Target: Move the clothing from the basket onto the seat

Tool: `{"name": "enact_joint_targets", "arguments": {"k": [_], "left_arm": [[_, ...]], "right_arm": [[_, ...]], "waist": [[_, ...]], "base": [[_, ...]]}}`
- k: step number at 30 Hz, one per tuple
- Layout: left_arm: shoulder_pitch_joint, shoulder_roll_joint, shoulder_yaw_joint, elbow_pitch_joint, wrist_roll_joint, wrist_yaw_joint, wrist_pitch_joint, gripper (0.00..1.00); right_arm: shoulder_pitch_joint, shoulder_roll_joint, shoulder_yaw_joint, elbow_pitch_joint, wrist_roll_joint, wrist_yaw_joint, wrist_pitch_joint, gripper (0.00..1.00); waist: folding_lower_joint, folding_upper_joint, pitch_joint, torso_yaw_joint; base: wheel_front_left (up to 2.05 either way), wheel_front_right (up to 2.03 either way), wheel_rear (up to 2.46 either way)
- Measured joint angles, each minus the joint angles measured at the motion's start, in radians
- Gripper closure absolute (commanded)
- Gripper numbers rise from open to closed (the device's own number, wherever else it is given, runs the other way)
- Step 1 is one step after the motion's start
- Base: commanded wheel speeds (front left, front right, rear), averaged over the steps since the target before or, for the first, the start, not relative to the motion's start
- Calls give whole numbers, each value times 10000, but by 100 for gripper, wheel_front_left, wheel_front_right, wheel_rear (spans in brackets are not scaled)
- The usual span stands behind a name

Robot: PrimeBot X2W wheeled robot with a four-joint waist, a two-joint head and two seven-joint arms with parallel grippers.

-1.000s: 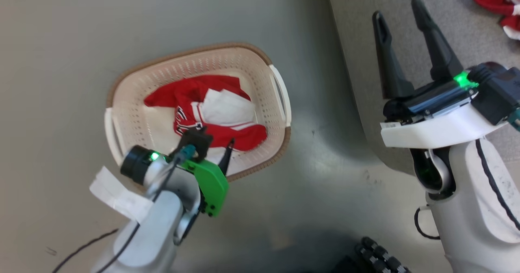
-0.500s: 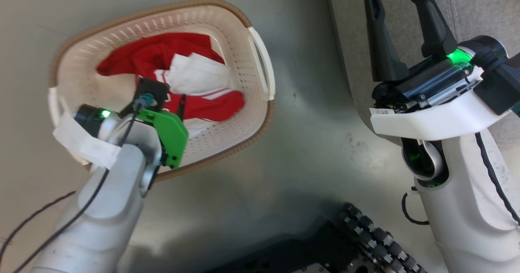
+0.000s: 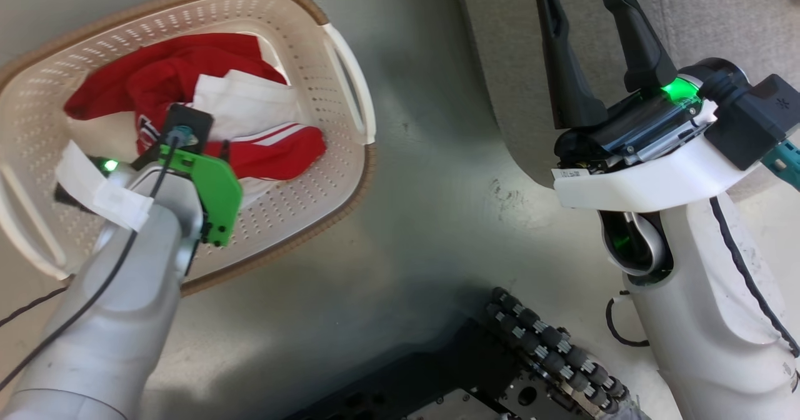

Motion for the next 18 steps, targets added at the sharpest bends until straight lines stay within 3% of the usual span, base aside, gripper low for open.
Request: {"name": "enact_joint_targets", "arguments": {"k": [11, 12, 14, 15, 18], "left_arm": [[-410, 23, 25, 1214, -2, 84, 439, 0], [-450, 19, -12, 1281, 10, 84, 468, 34], [-533, -10, -77, 1442, 61, 84, 493, 90], [-560, -29, -100, 1488, 67, 84, 491, 100], [-686, -82, -270, 1620, 188, 81, 491, 100]], "right_arm": [[-5, 25, -75, 136, 88, -2, -84, 0], [-10, 27, -75, 140, 88, 0, -84, 0], [-29, 29, -77, 150, 88, -2, -84, 0], [-36, 29, -77, 157, 88, 0, -84, 0], [-66, 31, -84, 182, 88, 0, -98, 0]], "waist": [[-1, 0, 78, -258], [0, 0, 77, -260], [-1, 0, 75, -260], [-1, 0, 73, -257], [-1, 0, 59, -241]], "base": [[0, 0, 0], [0, 0, 0], [0, 0, 0], [0, 0, 0], [0, 0, 0]]}}
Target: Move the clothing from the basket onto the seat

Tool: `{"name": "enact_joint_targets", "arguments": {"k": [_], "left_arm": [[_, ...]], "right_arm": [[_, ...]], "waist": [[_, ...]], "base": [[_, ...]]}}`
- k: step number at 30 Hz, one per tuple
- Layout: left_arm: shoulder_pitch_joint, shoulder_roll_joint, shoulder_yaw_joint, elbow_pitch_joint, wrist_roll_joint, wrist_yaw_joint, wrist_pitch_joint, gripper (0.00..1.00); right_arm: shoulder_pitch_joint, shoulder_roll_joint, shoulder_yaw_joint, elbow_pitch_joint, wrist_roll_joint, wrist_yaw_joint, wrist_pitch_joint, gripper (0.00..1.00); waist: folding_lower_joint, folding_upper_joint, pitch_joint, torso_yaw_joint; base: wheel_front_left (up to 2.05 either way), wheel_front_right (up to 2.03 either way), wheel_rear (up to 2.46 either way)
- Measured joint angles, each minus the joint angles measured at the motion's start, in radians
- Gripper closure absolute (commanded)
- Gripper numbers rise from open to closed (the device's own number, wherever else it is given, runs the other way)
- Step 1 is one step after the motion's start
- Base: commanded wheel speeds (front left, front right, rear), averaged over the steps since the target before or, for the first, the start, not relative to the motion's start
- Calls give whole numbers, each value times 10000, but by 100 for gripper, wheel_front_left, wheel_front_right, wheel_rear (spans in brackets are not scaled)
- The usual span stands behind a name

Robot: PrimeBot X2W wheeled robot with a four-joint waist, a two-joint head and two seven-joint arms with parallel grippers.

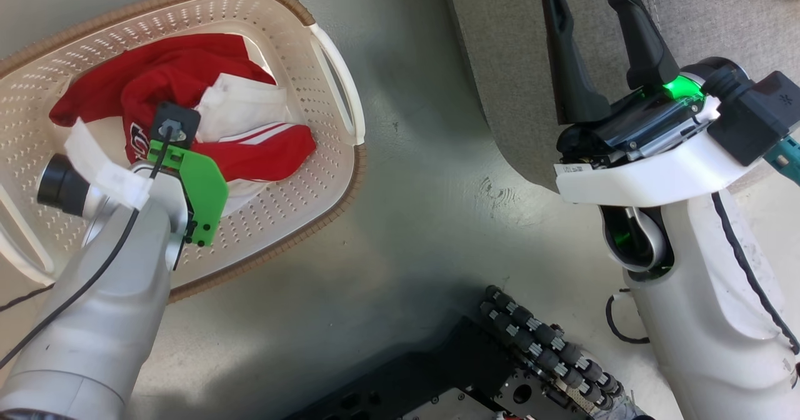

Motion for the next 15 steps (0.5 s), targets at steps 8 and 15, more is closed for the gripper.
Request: {"name": "enact_joint_targets", "arguments": {"k": [8, 15], "left_arm": [[-226, -407, -215, 270, 36, -130, -174, 100], [-434, -915, -295, 207, 33, -324, -897, 100]], "right_arm": [[-160, 13, -125, 161, 12, 0, 0, 0], [-158, -59, -318, 274, -71, 2, -2, 0]], "waist": [[-1, 0, -135, 86], [0, 0, -406, 367]], "base": [[0, 0, 0], [0, 0, 0]]}}
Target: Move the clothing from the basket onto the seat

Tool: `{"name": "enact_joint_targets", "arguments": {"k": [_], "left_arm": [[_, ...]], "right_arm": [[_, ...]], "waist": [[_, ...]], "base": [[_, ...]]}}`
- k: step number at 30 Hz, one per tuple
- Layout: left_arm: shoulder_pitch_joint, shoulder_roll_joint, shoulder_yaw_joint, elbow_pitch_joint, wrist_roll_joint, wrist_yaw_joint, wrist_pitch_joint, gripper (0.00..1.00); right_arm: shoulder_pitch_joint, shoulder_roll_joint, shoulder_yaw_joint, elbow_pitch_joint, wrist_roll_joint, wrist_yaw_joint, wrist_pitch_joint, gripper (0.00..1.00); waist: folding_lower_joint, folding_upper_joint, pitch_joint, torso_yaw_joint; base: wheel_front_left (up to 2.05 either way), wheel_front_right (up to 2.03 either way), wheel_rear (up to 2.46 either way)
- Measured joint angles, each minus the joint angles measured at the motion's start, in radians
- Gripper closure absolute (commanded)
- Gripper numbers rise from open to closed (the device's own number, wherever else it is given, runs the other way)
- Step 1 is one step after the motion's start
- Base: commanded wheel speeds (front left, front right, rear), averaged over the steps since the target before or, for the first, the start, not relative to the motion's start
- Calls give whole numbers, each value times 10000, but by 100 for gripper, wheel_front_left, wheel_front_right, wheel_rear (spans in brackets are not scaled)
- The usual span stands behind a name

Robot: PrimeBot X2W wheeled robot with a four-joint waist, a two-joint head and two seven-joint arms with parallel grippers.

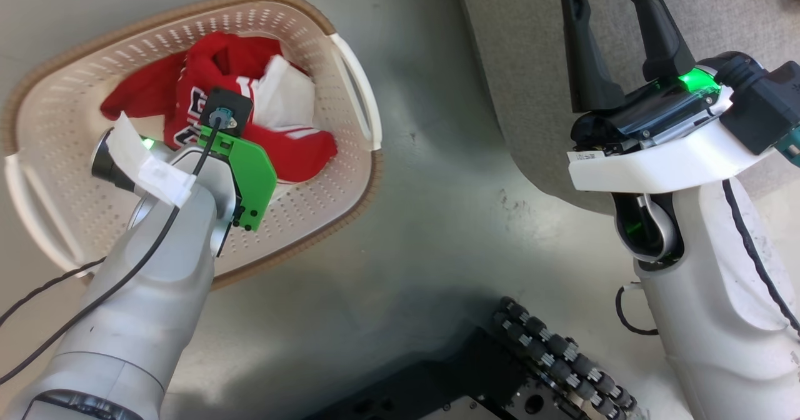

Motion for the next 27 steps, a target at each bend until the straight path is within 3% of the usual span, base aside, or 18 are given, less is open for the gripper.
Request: {"name": "enact_joint_targets", "arguments": {"k": [5, 11, 21, 27], "left_arm": [[-15, -59, 0, -27, -42, -90, -598, 100], [3, -360, -86, -364, -282, -512, -1618, 100], [372, -382, -63, -757, -922, -690, -2968, 100], [739, -387, -211, -1007, -1135, -788, -3070, 100]], "right_arm": [[3, -92, -63, 138, -136, 4, 0, 0], [85, -560, -224, 424, -311, 12, -21, 0], [505, -890, -251, 1081, -453, 92, -27, 0], [795, -991, -328, 1400, -456, 92, -29, 0]], "waist": [[0, 0, -308, 260], [0, 0, -825, 780], [0, 0, -1839, 1581], [0, 0, -2465, 1965]], "base": [[0, 0, 0], [0, 0, 0], [0, 0, 0], [0, 0, 0]]}}
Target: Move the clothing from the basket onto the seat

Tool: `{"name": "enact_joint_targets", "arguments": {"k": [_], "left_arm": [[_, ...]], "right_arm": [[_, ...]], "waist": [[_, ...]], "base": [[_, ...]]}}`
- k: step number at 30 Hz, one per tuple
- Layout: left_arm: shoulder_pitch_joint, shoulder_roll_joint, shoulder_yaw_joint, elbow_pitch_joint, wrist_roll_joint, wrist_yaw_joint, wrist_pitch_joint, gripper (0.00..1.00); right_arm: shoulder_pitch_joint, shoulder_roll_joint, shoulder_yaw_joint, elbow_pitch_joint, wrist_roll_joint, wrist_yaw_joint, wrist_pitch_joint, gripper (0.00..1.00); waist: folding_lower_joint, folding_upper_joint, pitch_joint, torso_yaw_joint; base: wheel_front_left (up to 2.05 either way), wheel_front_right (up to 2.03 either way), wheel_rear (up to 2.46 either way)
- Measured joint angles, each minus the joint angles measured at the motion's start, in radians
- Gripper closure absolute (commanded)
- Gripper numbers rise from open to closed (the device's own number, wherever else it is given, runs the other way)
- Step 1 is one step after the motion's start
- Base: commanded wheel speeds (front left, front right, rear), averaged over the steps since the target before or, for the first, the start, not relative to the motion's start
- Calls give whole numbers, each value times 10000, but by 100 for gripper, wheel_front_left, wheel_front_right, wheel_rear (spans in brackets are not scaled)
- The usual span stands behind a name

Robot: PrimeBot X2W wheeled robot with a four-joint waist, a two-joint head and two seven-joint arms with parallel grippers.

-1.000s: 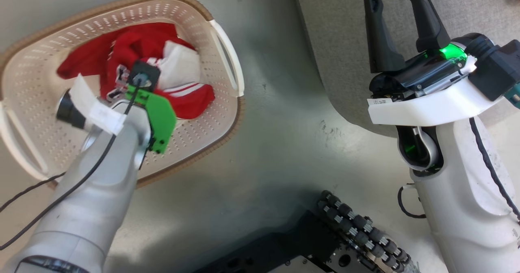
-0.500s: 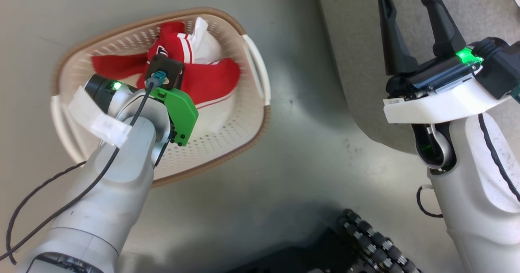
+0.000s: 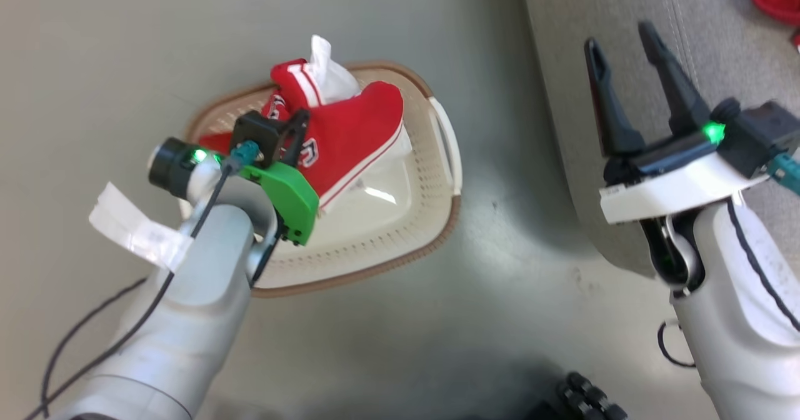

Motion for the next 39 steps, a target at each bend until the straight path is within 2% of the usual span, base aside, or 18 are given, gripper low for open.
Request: {"name": "enact_joint_targets", "arguments": {"k": [8, 25, 33, 39], "left_arm": [[532, -8, -295, -993, -947, -115, -174, 100], [1587, -19, -330, -2594, -2056, -111, -238, 100], [1965, -17, 215, -3630, -2169, 117, -240, 100], [2377, -17, 196, -4591, -2255, 205, -240, 100]], "right_arm": [[607, -54, 13, 485, 2, 0, 2, 0], [1690, 67, 368, 1174, 82, 2, 4, 0], [2362, 249, 581, 1482, 173, 2, 104, 0], [2999, 330, 686, 1523, 263, -6, 295, 0]], "waist": [[0, 0, -1097, 583], [-1, 0, -3586, 1406], [-1, 0, -4757, 1628], [-1, 0, -5737, 1703]], "base": [[0, 0, 0], [0, 0, 0], [0, 0, 0], [0, 0, 0]]}}
